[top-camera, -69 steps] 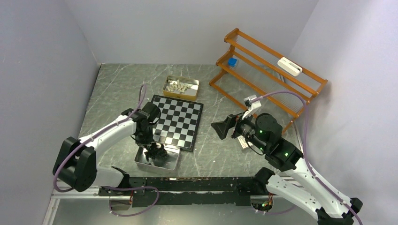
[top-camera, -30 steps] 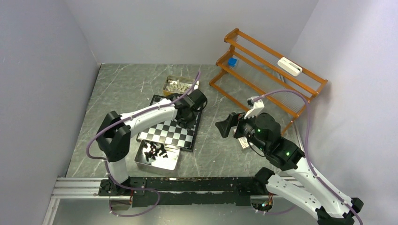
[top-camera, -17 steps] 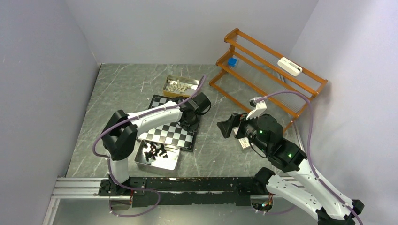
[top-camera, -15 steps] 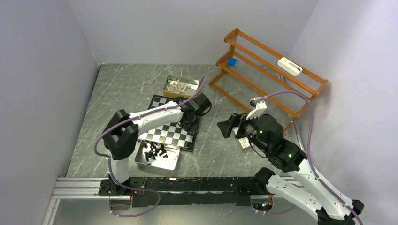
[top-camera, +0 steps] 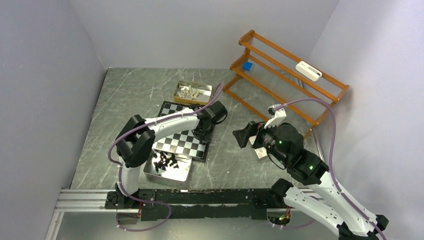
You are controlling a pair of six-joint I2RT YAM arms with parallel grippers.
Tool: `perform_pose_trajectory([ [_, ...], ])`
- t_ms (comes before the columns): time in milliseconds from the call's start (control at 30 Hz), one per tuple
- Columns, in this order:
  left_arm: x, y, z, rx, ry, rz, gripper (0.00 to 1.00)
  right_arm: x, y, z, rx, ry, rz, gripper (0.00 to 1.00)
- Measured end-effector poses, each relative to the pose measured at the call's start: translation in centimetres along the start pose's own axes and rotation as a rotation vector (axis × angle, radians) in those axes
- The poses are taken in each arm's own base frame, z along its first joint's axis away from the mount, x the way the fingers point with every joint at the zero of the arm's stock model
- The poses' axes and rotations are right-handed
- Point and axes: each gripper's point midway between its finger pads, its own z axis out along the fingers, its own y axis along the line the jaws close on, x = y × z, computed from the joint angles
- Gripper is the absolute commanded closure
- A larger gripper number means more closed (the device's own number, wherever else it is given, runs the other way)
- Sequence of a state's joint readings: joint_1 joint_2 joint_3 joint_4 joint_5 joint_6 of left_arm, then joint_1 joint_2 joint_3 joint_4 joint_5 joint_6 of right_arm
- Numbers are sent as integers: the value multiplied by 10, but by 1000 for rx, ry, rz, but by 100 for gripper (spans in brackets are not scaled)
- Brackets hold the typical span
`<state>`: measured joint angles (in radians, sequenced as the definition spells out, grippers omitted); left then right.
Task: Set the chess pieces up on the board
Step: Place the chess piece on the chessboard.
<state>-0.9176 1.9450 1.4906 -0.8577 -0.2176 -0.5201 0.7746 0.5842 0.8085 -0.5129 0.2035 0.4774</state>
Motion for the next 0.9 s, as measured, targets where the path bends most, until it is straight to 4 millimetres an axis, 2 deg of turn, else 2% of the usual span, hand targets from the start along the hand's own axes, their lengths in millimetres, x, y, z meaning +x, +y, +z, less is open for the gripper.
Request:
perform_pose_trajectory([
  [633, -6, 1, 3, -23, -10, 1, 83, 2, -2, 0, 8, 7, -3, 2],
  [900, -6, 1, 3, -24, -9, 2, 66, 2, -2, 0, 8, 8, -4, 2],
])
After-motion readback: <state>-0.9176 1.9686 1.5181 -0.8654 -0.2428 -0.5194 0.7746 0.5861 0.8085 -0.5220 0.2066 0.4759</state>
